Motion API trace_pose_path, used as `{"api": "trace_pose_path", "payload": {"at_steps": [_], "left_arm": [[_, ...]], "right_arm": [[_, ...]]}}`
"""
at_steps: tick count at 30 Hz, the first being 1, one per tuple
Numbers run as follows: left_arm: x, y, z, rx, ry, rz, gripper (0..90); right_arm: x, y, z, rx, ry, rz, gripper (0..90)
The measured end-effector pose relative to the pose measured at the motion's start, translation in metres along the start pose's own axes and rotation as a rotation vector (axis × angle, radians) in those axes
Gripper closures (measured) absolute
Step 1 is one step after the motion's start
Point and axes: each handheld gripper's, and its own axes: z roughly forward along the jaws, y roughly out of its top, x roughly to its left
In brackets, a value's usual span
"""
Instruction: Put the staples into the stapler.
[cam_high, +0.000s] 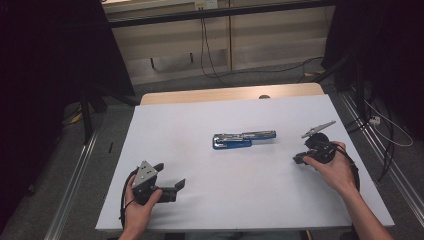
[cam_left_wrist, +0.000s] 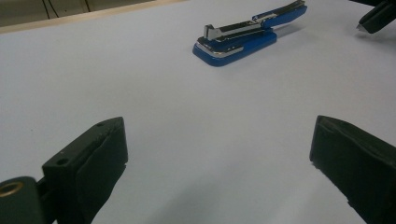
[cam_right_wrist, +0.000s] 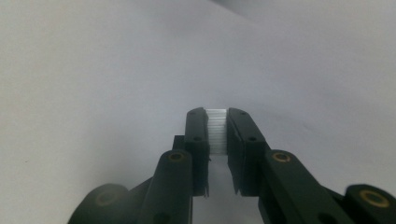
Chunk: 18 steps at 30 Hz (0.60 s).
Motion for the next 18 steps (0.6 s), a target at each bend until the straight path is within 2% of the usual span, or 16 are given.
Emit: {"api": "trace_pose_path", "payload": {"at_steps": [18], "left_arm": [[0.001,0.001,-0.002,-0.014,0.009,-0.003,4.5]], "right_arm": [[0.013,0.009,-0.008,-0.126,0.053,-0.085,78.9]]}}
